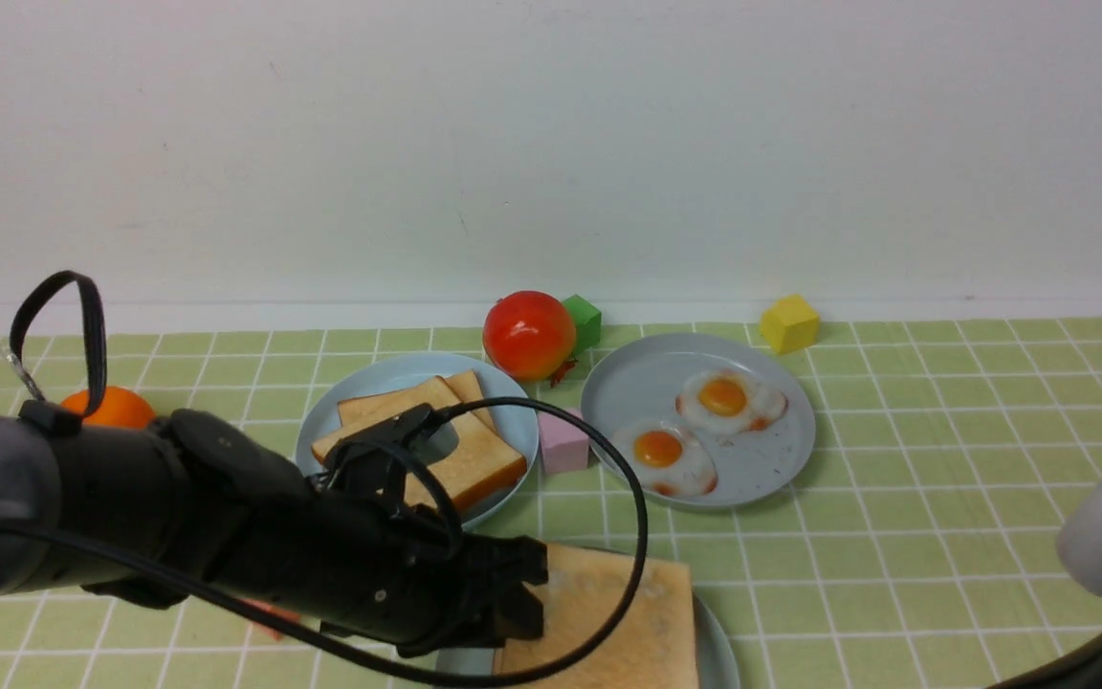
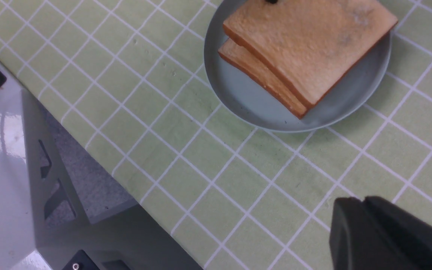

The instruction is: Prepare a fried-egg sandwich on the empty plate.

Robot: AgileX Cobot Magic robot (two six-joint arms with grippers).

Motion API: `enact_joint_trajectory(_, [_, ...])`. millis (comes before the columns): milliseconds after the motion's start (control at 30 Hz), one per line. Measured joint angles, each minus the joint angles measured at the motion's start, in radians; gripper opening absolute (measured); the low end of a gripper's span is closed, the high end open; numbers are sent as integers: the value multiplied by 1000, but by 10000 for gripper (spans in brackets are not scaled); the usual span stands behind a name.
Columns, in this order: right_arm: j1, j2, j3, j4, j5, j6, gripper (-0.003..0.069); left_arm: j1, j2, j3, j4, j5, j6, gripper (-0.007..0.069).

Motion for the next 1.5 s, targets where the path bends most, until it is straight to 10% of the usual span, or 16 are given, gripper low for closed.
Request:
enact_joint_trajectory(267, [0, 0, 0, -32, 1, 0, 74, 0, -22, 0, 143, 42, -30, 417])
enact_joint_trajectory(533, [0, -176, 89, -167, -90, 103, 87, 0, -289, -49, 639, 205, -345, 459])
enact_joint_trajectory(800, [0, -559, 250, -359, -141, 334, 96, 0, -649, -72, 922, 502, -587, 286])
enact_joint_trajectory(1000, [0, -809, 356, -427, -166, 463, 104, 0, -1012, 24, 923, 641, -744, -13])
enact_joint_trajectory(1500, [0, -843, 397, -439, -172, 468, 109, 0, -1459, 138, 882, 654, -863, -13])
